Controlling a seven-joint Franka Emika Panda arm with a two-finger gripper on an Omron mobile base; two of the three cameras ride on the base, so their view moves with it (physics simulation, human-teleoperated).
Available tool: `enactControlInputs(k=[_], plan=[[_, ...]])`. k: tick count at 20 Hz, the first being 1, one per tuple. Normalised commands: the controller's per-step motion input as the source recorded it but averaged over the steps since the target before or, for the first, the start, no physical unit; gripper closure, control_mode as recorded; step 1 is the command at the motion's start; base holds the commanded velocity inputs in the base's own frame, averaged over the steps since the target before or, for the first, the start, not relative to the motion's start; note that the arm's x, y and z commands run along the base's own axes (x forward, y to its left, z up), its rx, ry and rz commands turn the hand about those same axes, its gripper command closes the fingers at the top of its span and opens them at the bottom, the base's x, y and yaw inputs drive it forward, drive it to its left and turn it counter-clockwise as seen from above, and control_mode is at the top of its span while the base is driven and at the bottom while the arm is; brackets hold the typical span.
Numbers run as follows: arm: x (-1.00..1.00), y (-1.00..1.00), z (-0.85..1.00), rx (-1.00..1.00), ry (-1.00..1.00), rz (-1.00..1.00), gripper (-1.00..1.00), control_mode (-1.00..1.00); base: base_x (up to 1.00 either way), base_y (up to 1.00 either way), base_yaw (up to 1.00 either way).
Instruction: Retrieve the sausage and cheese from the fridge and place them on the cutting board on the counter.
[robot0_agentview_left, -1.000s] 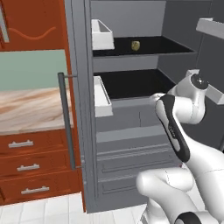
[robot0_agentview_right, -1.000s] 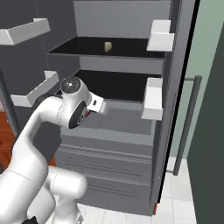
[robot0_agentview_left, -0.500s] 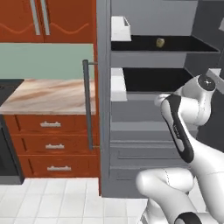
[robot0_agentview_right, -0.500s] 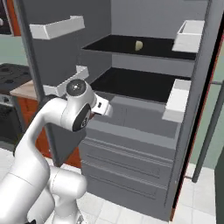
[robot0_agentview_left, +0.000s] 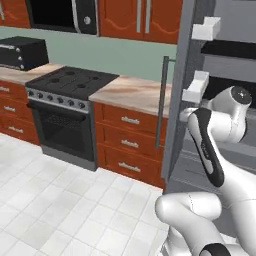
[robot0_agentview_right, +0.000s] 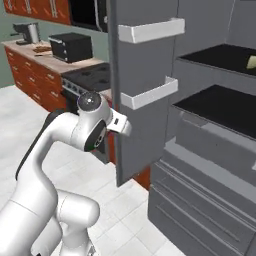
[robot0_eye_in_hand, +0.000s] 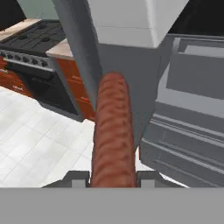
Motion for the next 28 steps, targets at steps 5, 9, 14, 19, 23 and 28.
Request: enactControlInputs(k=[5, 9, 14, 19, 23, 28], plan=[[0.00, 0.00, 0.00, 0.00, 0.00, 0.00, 1.00, 1.00, -0.35, 0.00, 0.82], [0.00, 0.00, 0.00, 0.00, 0.00, 0.00, 1.00, 1.00, -0.27, 0.00, 0.88], [0.00, 0.00, 0.00, 0.00, 0.00, 0.00, 1.00, 1.00, -0.14, -0.01, 0.84], [0.00, 0.00, 0.00, 0.00, 0.00, 0.00, 1.00, 1.00, -0.01, -0.02, 0.74], [0.00, 0.00, 0.00, 0.00, 0.00, 0.00, 1.00, 1.00, 0.03, 0.00, 0.64], [0.00, 0.00, 0.00, 0.00, 0.00, 0.00, 1.00, 1.00, 0.10, 0.00, 0.58]])
